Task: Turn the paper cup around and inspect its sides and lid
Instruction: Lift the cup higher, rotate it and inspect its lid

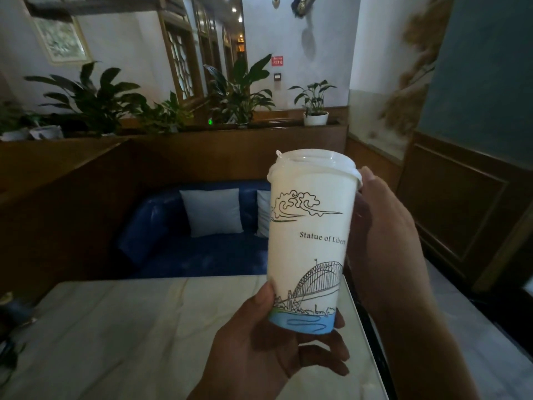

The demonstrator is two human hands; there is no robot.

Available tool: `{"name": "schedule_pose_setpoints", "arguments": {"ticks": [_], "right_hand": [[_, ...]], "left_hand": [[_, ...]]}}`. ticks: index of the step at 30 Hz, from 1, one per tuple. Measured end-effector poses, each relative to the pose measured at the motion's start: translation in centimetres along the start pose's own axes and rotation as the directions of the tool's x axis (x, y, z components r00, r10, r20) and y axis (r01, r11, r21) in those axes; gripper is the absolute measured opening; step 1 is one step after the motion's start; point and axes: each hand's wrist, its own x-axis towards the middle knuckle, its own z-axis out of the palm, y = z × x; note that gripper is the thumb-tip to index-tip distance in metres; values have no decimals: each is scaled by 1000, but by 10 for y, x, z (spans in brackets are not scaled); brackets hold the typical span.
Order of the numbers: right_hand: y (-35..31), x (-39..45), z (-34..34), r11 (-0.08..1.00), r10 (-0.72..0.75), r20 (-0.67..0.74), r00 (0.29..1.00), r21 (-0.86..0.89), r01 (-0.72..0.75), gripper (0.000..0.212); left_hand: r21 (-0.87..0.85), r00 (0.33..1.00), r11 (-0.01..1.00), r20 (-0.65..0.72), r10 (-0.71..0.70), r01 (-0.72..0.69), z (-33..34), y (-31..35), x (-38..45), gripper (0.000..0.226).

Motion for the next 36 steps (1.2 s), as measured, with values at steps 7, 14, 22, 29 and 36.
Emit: {"name": "schedule_pose_setpoints", "arguments": {"ticks": [7, 14, 22, 29, 36], "right_hand": [[-6, -7, 0, 994, -76, -55, 996, -80, 71, 32], [-12, -11, 4, 996, -27, -8, 1000, -90, 26, 45], [-16, -16, 4, 997, -16, 47, 999, -73, 20, 49], [-13, -14, 2, 996, -19, -65, 998, -85, 14, 42], [-12, -11, -1, 983, -20, -96, 995, -182, 2, 45]], "left_hand": [[-56, 983, 996, 169, 71, -63, 16, 7, -2, 70], [153, 994, 982, 27, 109, -112, 24, 7, -3, 84], [424, 958, 884, -112, 265, -195, 19, 5, -4, 104], [584, 927, 771, -79, 366, -255, 23, 3, -3, 70], [709, 887, 654, -86, 453, -265, 21, -2, -1, 66]]}}
